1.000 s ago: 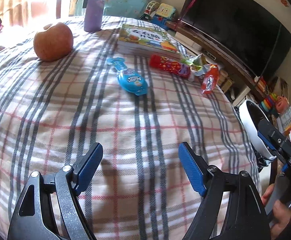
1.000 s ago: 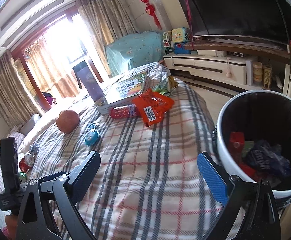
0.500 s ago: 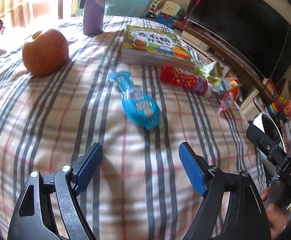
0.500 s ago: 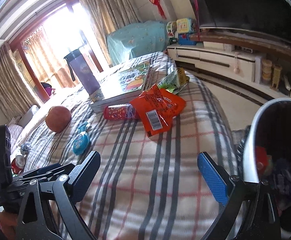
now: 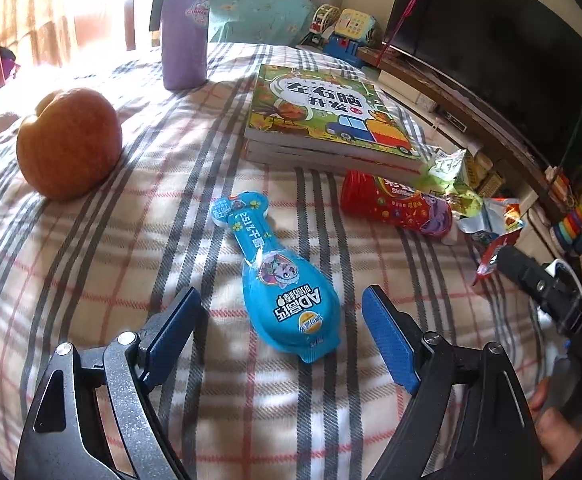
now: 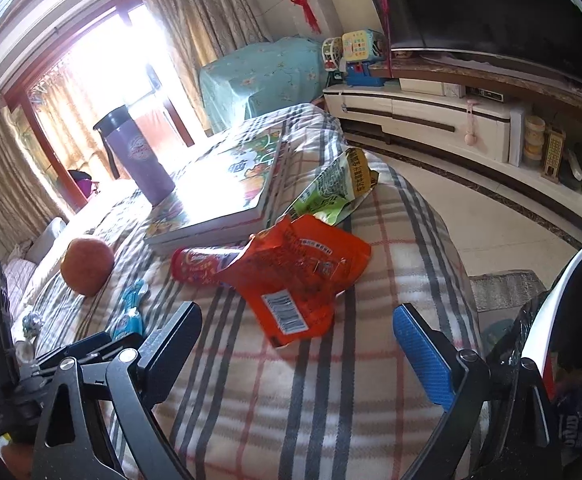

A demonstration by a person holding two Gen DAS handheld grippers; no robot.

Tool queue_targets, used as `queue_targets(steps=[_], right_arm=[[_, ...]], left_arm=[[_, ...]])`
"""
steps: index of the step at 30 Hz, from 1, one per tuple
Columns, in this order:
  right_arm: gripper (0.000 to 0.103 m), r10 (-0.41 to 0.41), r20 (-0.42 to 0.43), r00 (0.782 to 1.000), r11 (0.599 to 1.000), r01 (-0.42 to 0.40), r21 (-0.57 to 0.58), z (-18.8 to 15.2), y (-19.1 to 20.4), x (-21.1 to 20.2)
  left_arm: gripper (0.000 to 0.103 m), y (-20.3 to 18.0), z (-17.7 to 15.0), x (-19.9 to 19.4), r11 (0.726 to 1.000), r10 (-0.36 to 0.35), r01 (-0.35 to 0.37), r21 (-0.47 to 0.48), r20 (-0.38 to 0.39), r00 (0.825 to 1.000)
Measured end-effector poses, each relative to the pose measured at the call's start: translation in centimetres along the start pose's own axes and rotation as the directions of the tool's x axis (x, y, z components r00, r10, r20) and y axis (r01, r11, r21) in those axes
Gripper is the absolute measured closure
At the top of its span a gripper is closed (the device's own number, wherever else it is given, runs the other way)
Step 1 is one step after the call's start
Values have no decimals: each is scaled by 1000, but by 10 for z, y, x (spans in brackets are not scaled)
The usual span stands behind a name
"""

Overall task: Collect trash
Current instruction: 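Move both open grippers back over the bed toward the remaining snacks, then grasp the blue candy pack with left while right grasps the orange snack bag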

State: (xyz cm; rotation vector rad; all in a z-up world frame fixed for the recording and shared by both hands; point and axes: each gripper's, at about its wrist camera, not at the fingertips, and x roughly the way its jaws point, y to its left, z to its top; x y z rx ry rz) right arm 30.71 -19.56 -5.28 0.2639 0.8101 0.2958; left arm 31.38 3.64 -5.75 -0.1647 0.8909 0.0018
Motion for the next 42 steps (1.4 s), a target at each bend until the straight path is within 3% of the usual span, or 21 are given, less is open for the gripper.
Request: queue_targets(steps=[2,4,6,7,8,11,12,13,14,21,24,25,27,29,38,40,41,42], right_arm=[[16,-4,-1,1000,1000,4,4,2,-2,2],[23,-16,-10,1000,1000,16,8,3,-3,5],[43,-28,-19,999,1000,28,8,4,-3,8],[49,-30,-21,999,1000,30,5,4,-3,9],[63,-35,-25,999,999,35,-3,4,-1,9],[65,-32,-9,999,999,32,-38,1,3,3],[71,-30,1,1000,998,30,-54,-1,7,-1],[83,-31,5,1000,997,31,-67,-2,9,-3],[103,-30,-1,1000,996,30,-86,-5,13,-6],[102,42,-32,999,995,-45,-91,-32,19,-33],[92,68,-24,997,995,-69,-65,-35,18,-42],[88,70,-18,997,996,-71,-54,-33,17,-44],[49,68,0,998,997,-68,-42,-27,15,-45],[43,66,18,998,997,-66,-40,-19,16,-43],[47,-10,2,1000,996,11,-94,7,32,6],[66,-34,-5,999,994,33,-101,7,32,16],[84,-37,-16,999,994,35,-104,7,33,21],[87,-33,-22,999,994,30,-107,6,33,23]], left_arm=[[22,-2,-2,3,1000,16,-16,15,-1,1000],[33,-4,-2,2,1000,10,-10,30,7,1000],[52,-5,-2,2,999,6,-7,48,4,1000],[53,-6,-3,1,998,4,-4,56,6,1000],[53,-6,-3,0,998,-6,5,59,9,1000],[53,-6,-8,-6,998,-21,20,66,13,1000],[53,-6,-10,-9,997,-31,30,69,12,999],[53,-6,-14,-13,997,-44,43,71,10,999],[53,-7,-16,-16,996,-51,51,72,8,999],[53,-8,-50,-51,986,-140,140,96,-7,990],[53,-4,-60,-59,980,-172,174,96,-26,985],[53,-3,-63,-61,978,-178,180,100,-31,983],[53,0,-67,-65,978,-176,179,106,-34,984],[53,3,-69,-67,980,-163,164,108,-25,986],[52,17,-73,-64,984,-162,162,67,-16,987],[52,19,-74,-63,984,-165,165,63,-13,986],[51,19,-75,-63,984,-165,165,62,-10,986],[49,19,-75,-64,985,-163,163,61,-7,987]])
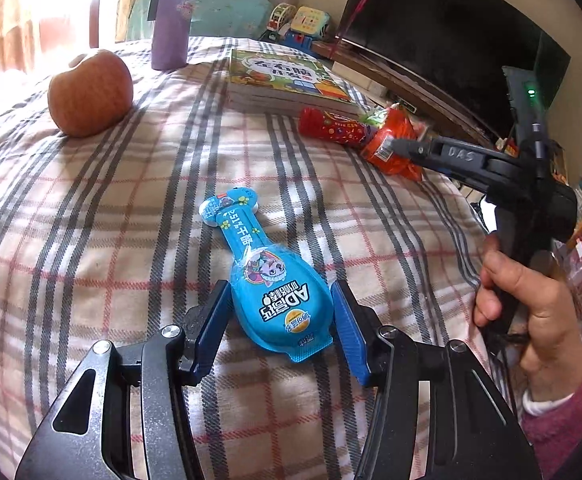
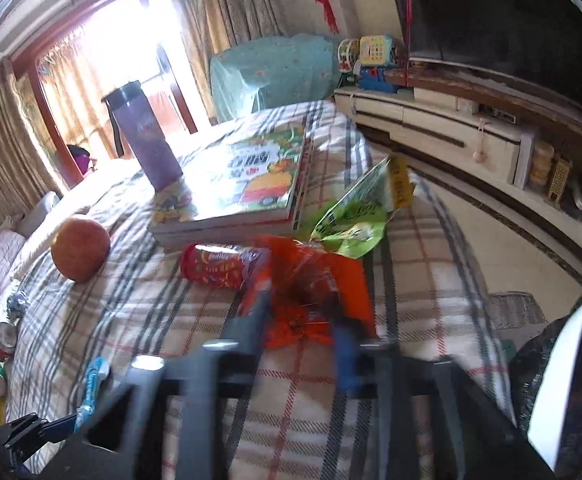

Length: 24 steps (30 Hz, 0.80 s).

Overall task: Collect trash
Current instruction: 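Grasp the blue candy pack with left while right grasps the orange snack bag, then carry the blue candy pack and orange snack bag over the bin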

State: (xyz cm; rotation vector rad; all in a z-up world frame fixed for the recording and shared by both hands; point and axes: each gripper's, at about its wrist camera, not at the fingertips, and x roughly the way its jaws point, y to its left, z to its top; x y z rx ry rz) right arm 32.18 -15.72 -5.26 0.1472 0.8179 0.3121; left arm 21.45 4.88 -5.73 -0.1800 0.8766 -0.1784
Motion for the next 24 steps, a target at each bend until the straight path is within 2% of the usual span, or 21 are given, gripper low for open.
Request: queue_targets(steps=[1,2,5,11,16,19,24], right_arm=[[88,-3,4,1000,1000,3,-8,-1,1,-1],[95,-4,15,1000,1000,5,-24,-2,4,-4],[97,12,20,1000,1000,-12,-26,-11,5,-12],[98,68,43,997,995,-71,66,-37,-3,-46],[98,104,82,991,986,-113,120,-64,-9,-86],[98,111,107,988,983,-125,136,-78,-11,-104],[98,131,118,984,980,-147,137,-92,-7,-113]], left_arm=[[47,1,0,0,1000,1,-1,-1,2,1000],[44,1,0,0,1000,2,-2,-1,4,1000],[39,1,-1,0,1000,13,-13,1,10,1000],[38,1,0,1,1000,12,-12,1,10,1000],[38,-7,0,5,997,68,-68,37,4,998],[41,-13,0,9,992,109,-109,69,0,994],[52,-17,-1,10,983,159,-159,90,5,987]])
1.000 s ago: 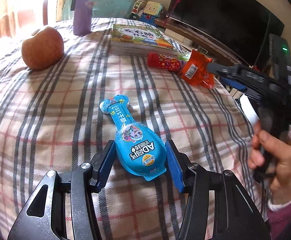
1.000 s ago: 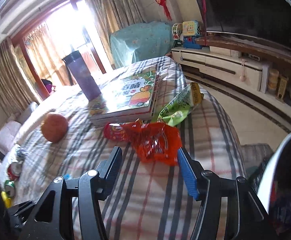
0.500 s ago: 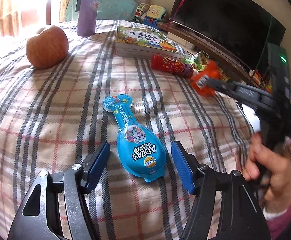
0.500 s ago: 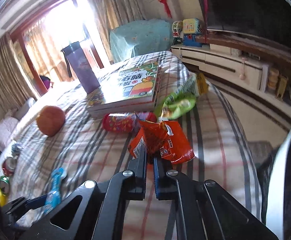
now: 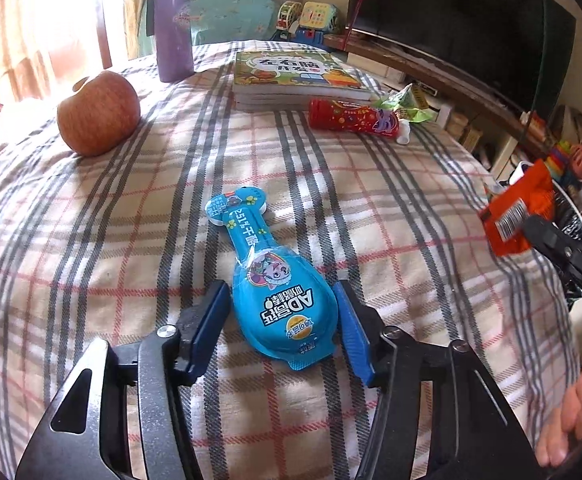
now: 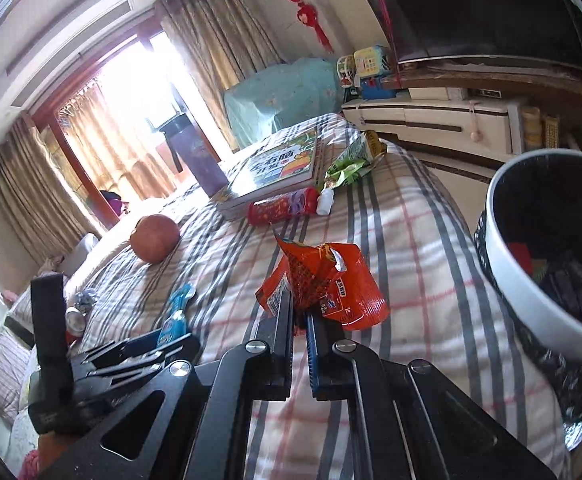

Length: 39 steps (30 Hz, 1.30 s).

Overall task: Collect trash
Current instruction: 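Carry the blue candy pack and orange snack bag over the bin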

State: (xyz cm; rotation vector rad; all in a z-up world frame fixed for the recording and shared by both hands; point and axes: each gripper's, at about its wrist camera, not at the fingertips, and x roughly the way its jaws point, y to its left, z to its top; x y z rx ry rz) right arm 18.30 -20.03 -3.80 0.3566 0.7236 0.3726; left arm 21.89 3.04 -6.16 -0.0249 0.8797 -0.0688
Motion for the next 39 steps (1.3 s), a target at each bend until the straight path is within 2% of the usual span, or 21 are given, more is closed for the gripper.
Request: queue_targets(steps=[8,13,22,39], right_arm=[[98,21,25,999,999,-21,-28,-13,10,-16],[98,34,26,999,999,-33,-34,-19,10,-26],[98,38,51,998,999,-36,-35,-18,9,-47],[98,-31,73,997,999,32,-15,-20,-19,-84]], left_arm=[[54,-6,-4,-4,999,38,-38,17,-1,999],[54,-13,-14,-17,1000,2,-2,11,-4,1000],[54,-49,-24,-43,995,-61,59,81,14,998],[54,-103,-23,-60,975,-147,141,173,23,989]])
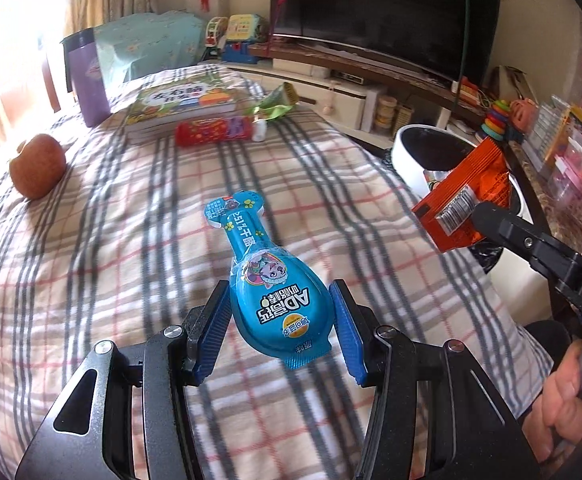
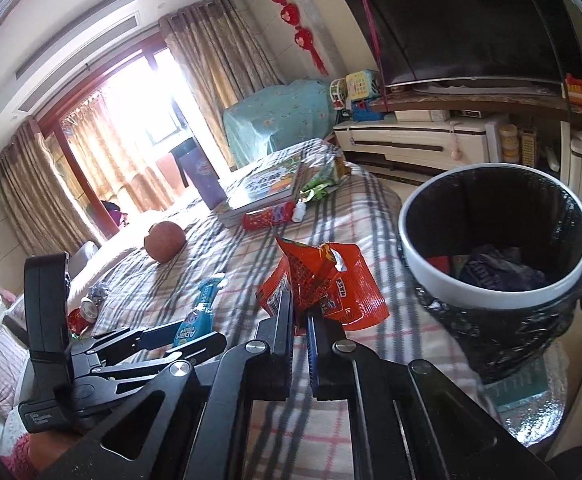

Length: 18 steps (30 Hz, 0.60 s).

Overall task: Collect trash
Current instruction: 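Carry the blue candy pack and orange snack bag over the bin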

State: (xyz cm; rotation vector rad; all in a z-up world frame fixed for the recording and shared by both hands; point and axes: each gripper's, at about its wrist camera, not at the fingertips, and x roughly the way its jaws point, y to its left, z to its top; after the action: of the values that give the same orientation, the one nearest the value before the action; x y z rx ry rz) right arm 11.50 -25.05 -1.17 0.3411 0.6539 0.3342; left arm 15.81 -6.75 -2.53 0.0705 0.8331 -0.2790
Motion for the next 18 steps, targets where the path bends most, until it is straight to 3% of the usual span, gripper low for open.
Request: queue_targets(steps=[18], right_arm=[[98,-101,21,995,994,100,41,16,-44,-25]], left_arm=[[54,-54,30,15,990,-120,119,75,1,993]])
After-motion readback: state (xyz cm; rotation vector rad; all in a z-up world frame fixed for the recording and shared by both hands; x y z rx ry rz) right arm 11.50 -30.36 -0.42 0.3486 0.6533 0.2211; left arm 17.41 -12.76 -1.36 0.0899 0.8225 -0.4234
